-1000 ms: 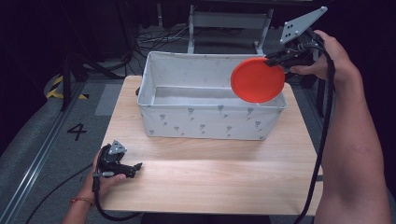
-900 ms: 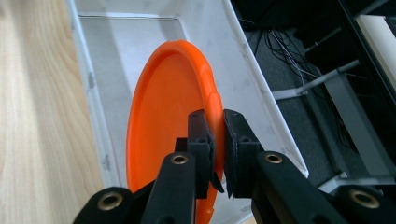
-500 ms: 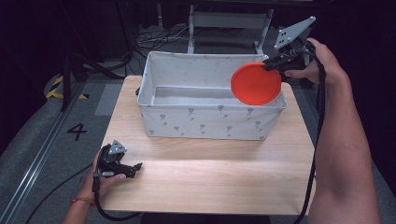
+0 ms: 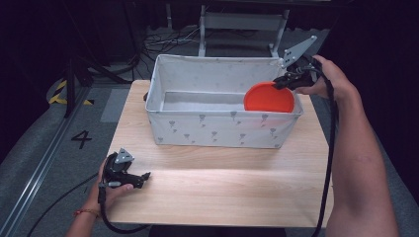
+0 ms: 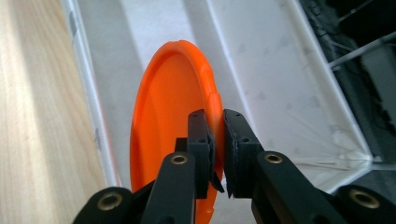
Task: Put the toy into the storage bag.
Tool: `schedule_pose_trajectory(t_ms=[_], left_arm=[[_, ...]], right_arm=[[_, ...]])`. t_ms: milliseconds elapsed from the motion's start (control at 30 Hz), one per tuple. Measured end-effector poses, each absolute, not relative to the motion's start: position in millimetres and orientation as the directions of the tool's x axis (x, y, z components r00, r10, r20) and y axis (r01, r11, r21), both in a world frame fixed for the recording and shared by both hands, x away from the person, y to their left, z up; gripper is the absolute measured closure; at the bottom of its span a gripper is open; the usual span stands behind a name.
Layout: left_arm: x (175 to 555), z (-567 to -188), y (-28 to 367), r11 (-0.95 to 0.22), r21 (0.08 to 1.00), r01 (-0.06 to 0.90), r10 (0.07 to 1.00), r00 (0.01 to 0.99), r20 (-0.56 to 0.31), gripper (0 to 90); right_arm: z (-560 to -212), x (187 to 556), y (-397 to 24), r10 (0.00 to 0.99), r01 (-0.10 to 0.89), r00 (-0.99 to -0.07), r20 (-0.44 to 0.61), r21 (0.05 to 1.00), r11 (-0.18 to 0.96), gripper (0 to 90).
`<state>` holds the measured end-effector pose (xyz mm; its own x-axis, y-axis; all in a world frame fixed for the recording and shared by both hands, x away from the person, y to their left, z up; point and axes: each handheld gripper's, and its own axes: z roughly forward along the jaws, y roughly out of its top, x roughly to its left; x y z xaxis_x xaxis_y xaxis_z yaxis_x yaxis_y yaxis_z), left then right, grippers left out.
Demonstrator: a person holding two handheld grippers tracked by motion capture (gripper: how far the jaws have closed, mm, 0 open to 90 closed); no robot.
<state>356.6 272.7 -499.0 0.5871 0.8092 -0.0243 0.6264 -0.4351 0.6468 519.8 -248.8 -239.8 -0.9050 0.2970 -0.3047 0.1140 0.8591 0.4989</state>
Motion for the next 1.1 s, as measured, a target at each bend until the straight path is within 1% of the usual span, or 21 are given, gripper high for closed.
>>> schedule_pose_trajectory(t_ms=[200, 333, 533, 867, 1100], left_arm=[[356.1, -498.9, 272.4, -0.436, 0.646, 0.627, 0.812, 0.584, -0.019, 0.5], [356.1, -498.8, 272.4, -0.436, 0.646, 0.627, 0.812, 0.584, -0.020, 0.6], [356.2, -498.9, 272.5, -0.436, 0.646, 0.626, 0.811, 0.585, -0.020, 0.5], [355.9, -498.7, 272.4, -0.436, 0.645, 0.628, 0.813, 0.582, -0.017, 0.6], [355.8, -498.6, 272.4, -0.435, 0.644, 0.630, 0.813, 0.581, -0.019, 0.6]], right_arm=[[-256.1, 520.4, -240.3, 0.267, 0.115, -0.922, -0.279, 0.461, 0.880, 82.3], [-272.7, 521.8, -232.1, 0.240, 0.126, -0.937, -0.254, 0.393, 0.911, 82.3], [-286.4, 523.2, -227.0, 0.214, 0.132, -0.951, -0.224, 0.332, 0.934, 82.2], [-294.3, 523.6, -217.9, 0.173, 0.131, -0.966, -0.193, 0.213, 0.968, 81.4], [-300.0, 526.6, -217.1, 0.180, 0.152, -0.968, -0.177, 0.162, 0.975, 81.0]])
